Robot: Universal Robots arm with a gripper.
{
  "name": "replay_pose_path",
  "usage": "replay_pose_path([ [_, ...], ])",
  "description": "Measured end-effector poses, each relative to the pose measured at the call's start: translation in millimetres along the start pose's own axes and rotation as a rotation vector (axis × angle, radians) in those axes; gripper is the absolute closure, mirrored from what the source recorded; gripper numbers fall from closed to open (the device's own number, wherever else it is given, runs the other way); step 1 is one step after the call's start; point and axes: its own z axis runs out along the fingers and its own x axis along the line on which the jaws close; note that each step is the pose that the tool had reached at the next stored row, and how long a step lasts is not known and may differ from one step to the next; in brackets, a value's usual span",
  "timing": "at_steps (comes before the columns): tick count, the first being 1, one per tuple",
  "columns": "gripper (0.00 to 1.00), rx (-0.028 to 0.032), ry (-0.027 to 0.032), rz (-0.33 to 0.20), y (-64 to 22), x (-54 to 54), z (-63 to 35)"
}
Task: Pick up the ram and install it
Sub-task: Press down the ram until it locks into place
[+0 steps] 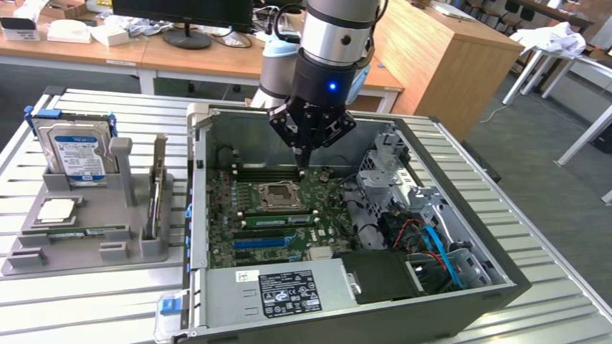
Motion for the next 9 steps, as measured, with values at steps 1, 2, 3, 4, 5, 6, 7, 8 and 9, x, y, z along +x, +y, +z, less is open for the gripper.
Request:
replay_pose_path([
  [1, 0.90, 0.0000, 0.0010, 0.000, 0.0, 0.0, 0.0],
  [2, 0.90, 0.0000, 0.0011, 0.000, 0.0, 0.0, 0.0],
  [3, 0.90, 0.0000, 0.0011, 0.000, 0.0, 0.0, 0.0],
  [4, 0.90, 0.0001, 0.0012, 0.000, 0.0, 0.0, 0.0],
  [5, 0.90, 0.0001, 0.0011, 0.000, 0.0, 0.0, 0.0],
  [6, 0.90, 0.0001, 0.0012, 0.000, 0.0, 0.0, 0.0],
  [7, 0.90, 0.0000, 0.0012, 0.000, 0.0, 0.0, 0.0],
  [8, 0.90, 0.0001, 0.0012, 0.000, 0.0, 0.0, 0.0],
  [9, 0.90, 0.0000, 0.0011, -0.001, 0.0, 0.0, 0.0],
])
